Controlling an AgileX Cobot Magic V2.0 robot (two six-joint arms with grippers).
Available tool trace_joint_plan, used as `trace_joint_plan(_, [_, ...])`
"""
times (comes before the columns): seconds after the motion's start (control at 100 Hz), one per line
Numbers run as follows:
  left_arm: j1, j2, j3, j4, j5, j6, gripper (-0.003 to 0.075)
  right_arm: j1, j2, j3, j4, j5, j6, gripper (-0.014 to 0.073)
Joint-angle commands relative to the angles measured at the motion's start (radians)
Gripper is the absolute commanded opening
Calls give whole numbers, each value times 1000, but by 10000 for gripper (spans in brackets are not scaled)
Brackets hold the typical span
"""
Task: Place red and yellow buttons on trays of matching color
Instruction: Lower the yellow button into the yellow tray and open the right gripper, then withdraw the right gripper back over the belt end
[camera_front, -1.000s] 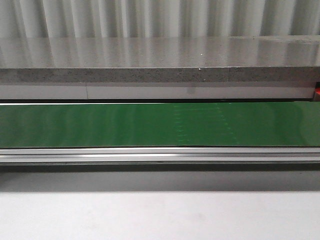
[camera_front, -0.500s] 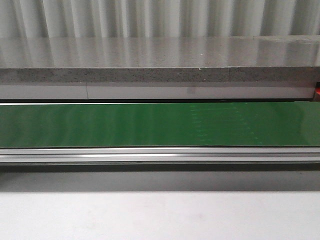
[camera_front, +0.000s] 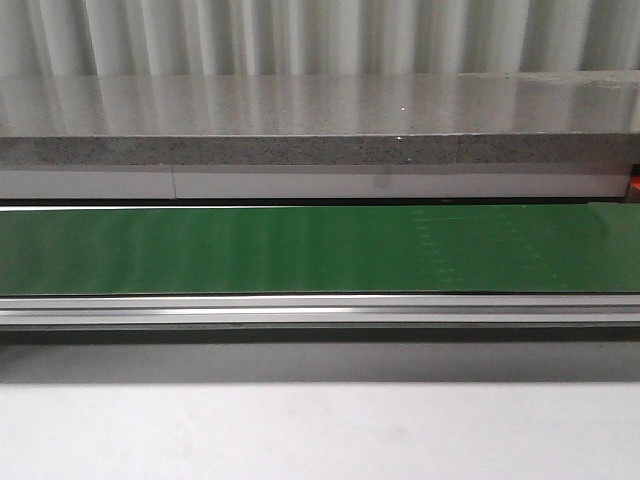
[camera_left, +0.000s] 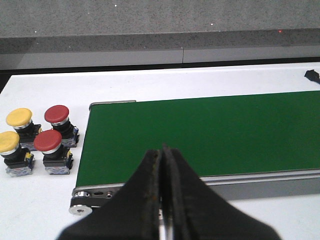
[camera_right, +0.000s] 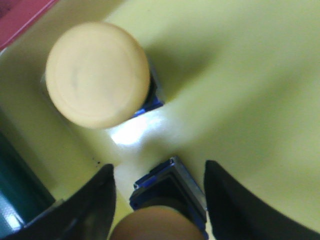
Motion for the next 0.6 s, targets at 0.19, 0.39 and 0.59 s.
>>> trace_joint_plan(0.19, [-7, 7, -26, -11, -80, -2, -20, -4, -73, -59, 24, 31, -6, 563])
trace_joint_plan(0.39, [-7, 7, -26, -11, -80, -2, -20, 5, -193, -71, 34, 52, -6, 563])
trace_joint_plan(0.59, [-7, 7, -26, -11, -80, -2, -20, 124, -347, -71, 58, 43, -12, 563])
